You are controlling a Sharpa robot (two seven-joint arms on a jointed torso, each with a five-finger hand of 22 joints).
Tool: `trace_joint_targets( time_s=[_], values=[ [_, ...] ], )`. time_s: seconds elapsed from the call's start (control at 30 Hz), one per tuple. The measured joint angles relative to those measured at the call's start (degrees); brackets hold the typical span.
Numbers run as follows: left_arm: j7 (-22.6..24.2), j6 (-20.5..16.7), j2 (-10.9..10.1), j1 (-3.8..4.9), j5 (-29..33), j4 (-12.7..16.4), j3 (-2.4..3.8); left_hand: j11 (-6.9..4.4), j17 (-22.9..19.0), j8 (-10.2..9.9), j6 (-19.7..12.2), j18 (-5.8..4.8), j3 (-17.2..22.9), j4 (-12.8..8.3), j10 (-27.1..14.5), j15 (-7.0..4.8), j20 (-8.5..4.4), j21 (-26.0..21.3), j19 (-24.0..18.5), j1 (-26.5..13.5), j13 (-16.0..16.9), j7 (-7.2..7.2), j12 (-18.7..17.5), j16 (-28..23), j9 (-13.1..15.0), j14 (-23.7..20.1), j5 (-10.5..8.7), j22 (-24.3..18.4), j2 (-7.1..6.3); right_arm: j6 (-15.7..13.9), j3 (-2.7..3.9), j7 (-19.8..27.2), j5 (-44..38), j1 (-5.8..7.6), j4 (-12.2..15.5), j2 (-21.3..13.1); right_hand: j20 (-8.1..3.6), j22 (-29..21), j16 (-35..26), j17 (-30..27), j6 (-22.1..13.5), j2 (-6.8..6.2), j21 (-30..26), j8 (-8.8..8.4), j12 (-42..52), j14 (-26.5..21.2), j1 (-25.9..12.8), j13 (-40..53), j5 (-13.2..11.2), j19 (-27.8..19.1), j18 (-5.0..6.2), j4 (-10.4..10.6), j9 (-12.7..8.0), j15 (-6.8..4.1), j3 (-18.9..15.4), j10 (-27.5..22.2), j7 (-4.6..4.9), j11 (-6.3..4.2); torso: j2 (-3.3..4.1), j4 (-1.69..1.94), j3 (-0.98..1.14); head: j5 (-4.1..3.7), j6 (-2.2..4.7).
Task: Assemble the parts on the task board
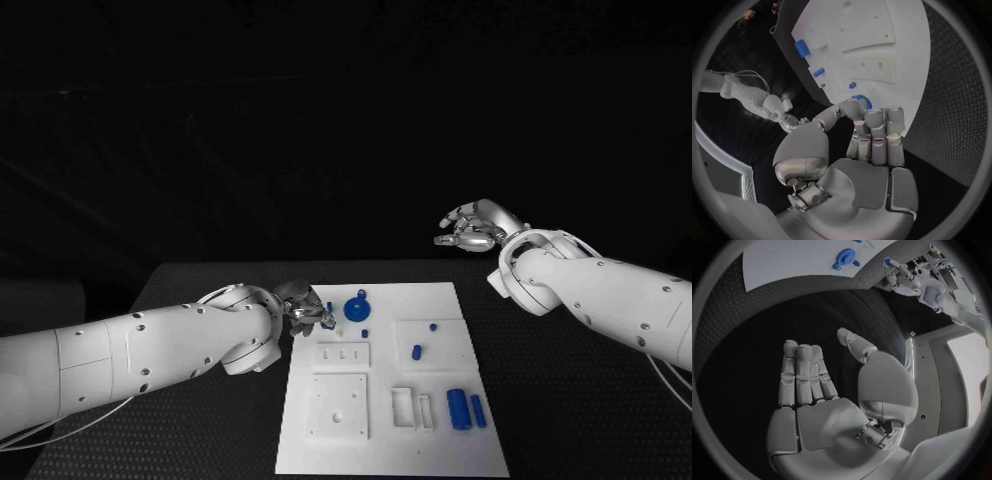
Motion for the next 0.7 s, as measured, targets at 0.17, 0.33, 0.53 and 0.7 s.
trace_joint_targets(
  time_s=[0.17,0.33,0.53,0.7],
  values=[
    [-1.1,-1.3,-0.1,-0.65,-2.5,0.6,0.14,-0.09,0.0,0.1,0.1,0.01,0.0,0.1,0.1,-0.26,0.05,1.5,0.3,0.1,1.0,-0.07,2.1,1.5,0.0,0.1,0.89,0.0,-0.52,-0.1,-0.01,0.6,1.0,0.01,-1.3,0.4,0.2,0.0,0.0,-0.3,0.0,0.0,-0.3,0.0,0.0,-0.2,0.0,-0.7,0.9,-0.2,0.0,-0.2,0.0,0.17,-0.2,0.0,0.0,0.01,-0.35,0.33,-0.06,-0.02,-1.15],
    [-2.0,-2.5,-0.1,-2.08,-4.2,1.0,0.1,-0.32,0.2,0.6,0.2,-0.14,0.5,0.2,0.1,-0.37,-0.46,2.0,1.3,-0.4,1.9,-0.2,4.3,3.2,0.0,0.2,1.95,0.0,-0.94,-0.2,-0.03,0.9,1.7,0.15,-2.5,1.1,0.41,0.0,0.0,-0.5,-0.1,0.0,-0.3,0.0,0.0,-0.5,0.0,-1.2,1.1,-0.4,-0.01,-0.2,0.0,0.06,-0.4,0.0,0.13,0.01,-0.58,0.49,-0.01,0.04,-1.9],
    [-2.7,-4.3,0.4,-3.65,-5.9,0.8,0.08,-0.51,0.2,0.9,0.5,0.53,0.7,0.4,0.2,-0.59,-0.52,2.2,1.3,-0.7,2.3,-0.46,5.3,3.9,0.0,0.4,2.89,0.0,-1.34,-0.1,-0.02,1.3,3.0,0.36,-4.3,2.0,1.55,0.0,-0.9,-1.6,-0.7,0.31,-2.1,0.0,-0.7,-3.1,-0.3,-3.3,1.1,-2.6,0.0,-0.4,-0.1,0.83,-0.7,-2.2,0.67,0.69,-0.71,0.57,0.02,0.16,-2.56],
    [-3.0,-5.4,1.1,-4.16,-6.8,0.2,0.12,-0.51,0.1,1.1,0.5,0.53,0.7,0.4,0.2,-0.68,-0.46,2.4,1.4,-0.7,2.5,-0.48,6.0,4.3,0.0,0.5,3.21,0.0,-1.34,0.1,-0.02,1.6,4.3,0.52,-5.2,3.0,3.04,-0.7,-6.6,-5.4,-1.3,0.69,-7.4,0.0,-5.5,-7.6,-0.7,-8.5,1.1,-8.1,0.01,-0.6,-0.1,2.85,-0.5,-5.7,1.33,2.51,-0.71,0.57,0.05,0.18,-2.76]
  ],
)
